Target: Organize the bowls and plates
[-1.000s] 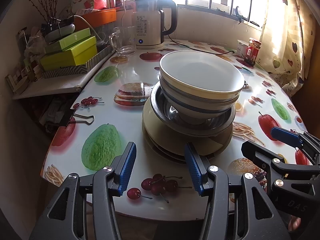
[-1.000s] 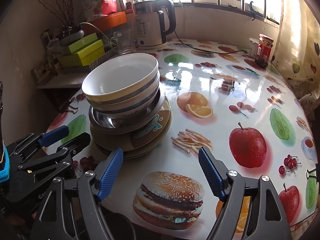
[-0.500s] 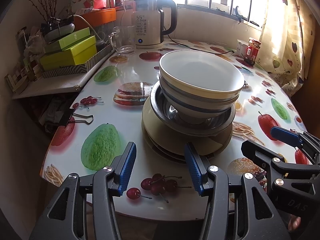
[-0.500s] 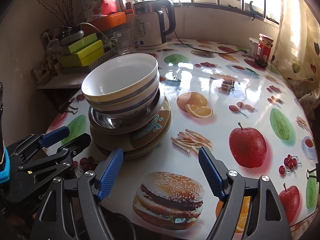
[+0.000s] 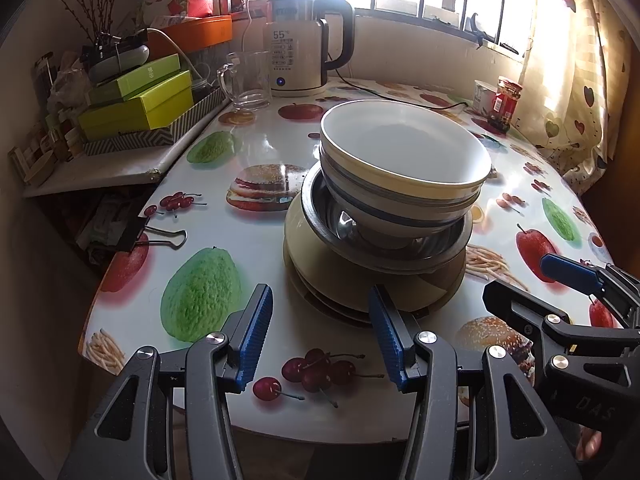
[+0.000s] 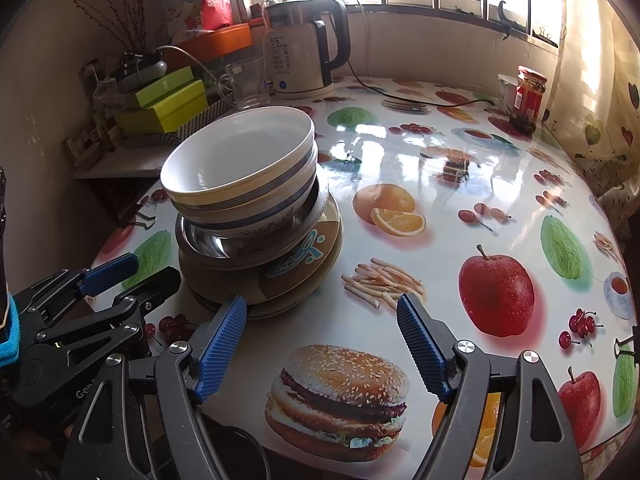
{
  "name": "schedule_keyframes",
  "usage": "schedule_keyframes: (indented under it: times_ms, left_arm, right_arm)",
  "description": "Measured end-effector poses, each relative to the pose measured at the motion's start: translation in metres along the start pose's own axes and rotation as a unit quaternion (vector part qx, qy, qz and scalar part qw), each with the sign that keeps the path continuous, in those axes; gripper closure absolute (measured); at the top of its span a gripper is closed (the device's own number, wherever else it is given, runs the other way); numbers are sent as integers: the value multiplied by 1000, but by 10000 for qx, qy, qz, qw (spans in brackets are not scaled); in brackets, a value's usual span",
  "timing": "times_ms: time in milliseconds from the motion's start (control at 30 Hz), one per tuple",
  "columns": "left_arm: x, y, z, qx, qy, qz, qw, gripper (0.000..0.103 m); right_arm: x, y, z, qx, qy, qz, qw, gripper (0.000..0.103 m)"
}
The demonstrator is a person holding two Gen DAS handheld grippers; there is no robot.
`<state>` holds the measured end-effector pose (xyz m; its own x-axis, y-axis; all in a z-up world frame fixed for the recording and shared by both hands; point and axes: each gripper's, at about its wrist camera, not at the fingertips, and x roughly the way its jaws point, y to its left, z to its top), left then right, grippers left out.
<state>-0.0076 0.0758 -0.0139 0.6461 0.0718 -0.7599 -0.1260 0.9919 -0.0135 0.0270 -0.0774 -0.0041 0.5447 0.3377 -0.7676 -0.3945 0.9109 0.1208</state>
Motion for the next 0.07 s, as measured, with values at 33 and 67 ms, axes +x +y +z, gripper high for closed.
schedule_keyframes:
  times_ms: [33,67]
  left_arm:
    - [0,1,0,-1,5,-16,10000,52]
    - [0,1,0,-6,8,-13,10000,52]
  right_arm:
    - [0,0,1,-1,-1,1,10000,24]
    - [0,0,1,1,1,0,10000,24]
